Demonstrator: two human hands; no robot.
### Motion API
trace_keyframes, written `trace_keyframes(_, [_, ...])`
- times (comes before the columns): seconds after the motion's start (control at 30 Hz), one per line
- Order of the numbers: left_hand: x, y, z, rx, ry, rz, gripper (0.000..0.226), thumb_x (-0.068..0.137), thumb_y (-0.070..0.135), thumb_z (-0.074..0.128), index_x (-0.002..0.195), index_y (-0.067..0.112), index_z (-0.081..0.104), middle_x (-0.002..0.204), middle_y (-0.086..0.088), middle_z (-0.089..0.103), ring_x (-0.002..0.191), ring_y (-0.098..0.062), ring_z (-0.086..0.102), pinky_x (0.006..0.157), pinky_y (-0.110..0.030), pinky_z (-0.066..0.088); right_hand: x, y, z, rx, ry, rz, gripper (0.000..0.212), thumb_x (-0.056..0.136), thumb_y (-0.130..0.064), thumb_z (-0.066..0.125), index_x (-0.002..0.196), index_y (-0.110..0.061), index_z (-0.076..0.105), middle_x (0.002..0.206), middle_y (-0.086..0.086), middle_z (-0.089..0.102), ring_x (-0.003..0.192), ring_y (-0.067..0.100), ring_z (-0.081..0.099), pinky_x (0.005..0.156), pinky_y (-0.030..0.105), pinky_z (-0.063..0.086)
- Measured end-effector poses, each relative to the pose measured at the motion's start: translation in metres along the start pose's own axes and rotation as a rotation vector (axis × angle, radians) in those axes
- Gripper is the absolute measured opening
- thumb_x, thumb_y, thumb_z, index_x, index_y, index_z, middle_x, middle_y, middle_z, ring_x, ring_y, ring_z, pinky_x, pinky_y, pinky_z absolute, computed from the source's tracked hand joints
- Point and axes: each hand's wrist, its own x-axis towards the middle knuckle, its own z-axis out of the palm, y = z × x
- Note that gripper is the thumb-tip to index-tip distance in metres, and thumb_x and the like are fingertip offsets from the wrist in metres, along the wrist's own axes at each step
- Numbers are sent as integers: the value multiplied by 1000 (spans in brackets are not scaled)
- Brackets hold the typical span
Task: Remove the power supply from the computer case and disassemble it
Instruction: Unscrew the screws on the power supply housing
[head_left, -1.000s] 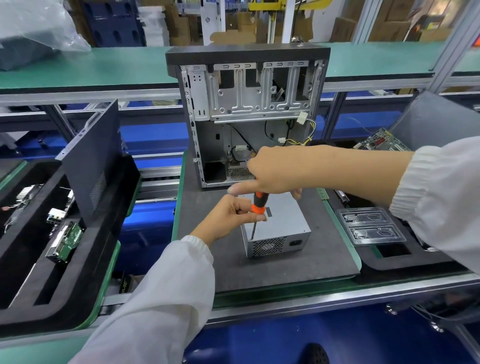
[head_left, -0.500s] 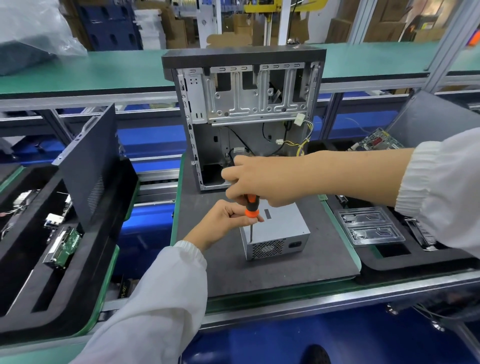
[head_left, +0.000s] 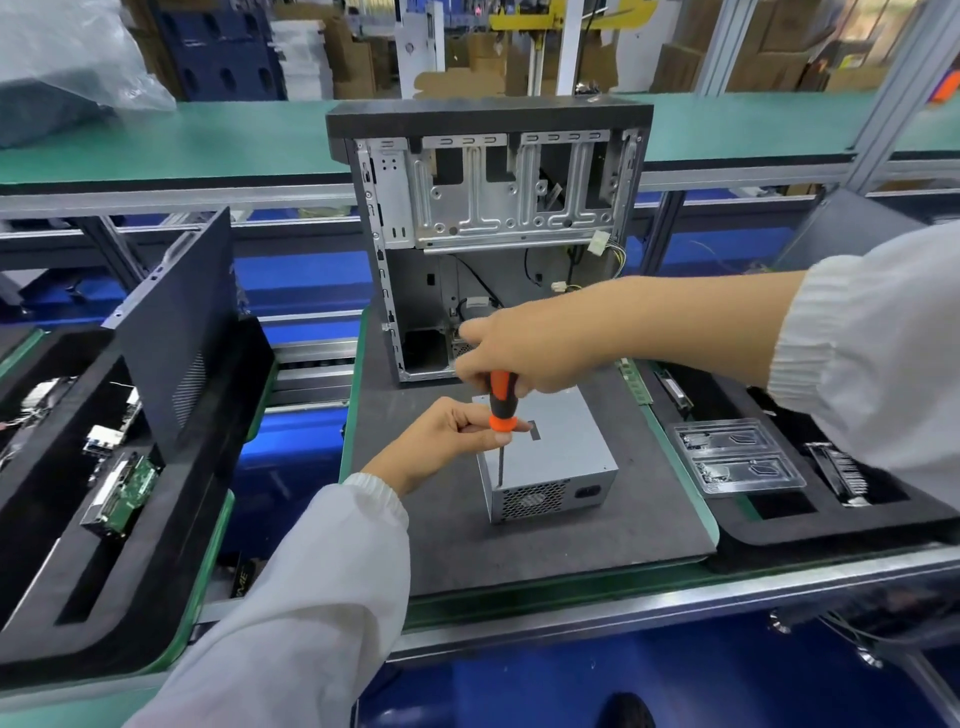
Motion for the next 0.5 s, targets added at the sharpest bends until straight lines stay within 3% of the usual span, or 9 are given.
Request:
trace_keyframes(0.1, [-2,-1,4,10,34,14,17,89,14,69,95,26,79,104,5,75,106,-5,65,86,-12,48,-3,2,7,-201,100,-128,42,86,-10,61,120,-29,44,116,0,35,98,20,41,65,28,35])
trace_keyframes(0.17, [0,0,8,4,66,48,20,88,11,69,86,28,80,93,1,75,97,-4,67,86,-15,48,-9,5,3,11,39,-48,57,86,-32,68,134,-29,39,110,-4,48,96,20,51,68,29,44])
trace_keyframes(0.2, [1,1,9,0,79,68,24,87,9,70,84,30,80,88,-7,73,93,-7,66,87,-18,48,-11,5,-2,223,-19,69,62,83,-47,68,134,-23,40,94,-7,60,84,18,60,64,29,50])
trace_keyframes(0.27, [6,3,13,8,88,90,25,86,8,72,84,32,80,81,-18,64,86,-13,62,89,-21,49,-5,8,-7,537,-154,361,64,85,-64,53,107,-4,56,54,-6,66,47,15,62,44,21,49])
trace_keyframes(0.33, [9,3,15,33,73,96,17,86,7,72,87,21,80,85,-9,70,86,-9,65,84,-16,50,3,11,-10,645,-282,535,65,93,-61,39,81,1,56,46,4,62,30,14,47,35,15,38])
trace_keyframes(0.4, [9,2,13,35,57,77,11,87,8,71,91,15,79,92,0,75,92,-5,68,83,-13,49,9,11,-9,565,-283,480,54,99,-49,40,81,0,55,52,6,61,36,14,45,39,18,36])
trace_keyframes(0.5, [7,1,4,0,-13,27,15,88,15,70,98,21,79,102,5,76,106,-4,66,84,-10,47,10,8,-5,133,-155,109,23,96,-36,51,102,-14,53,89,1,56,72,15,49,60,22,39])
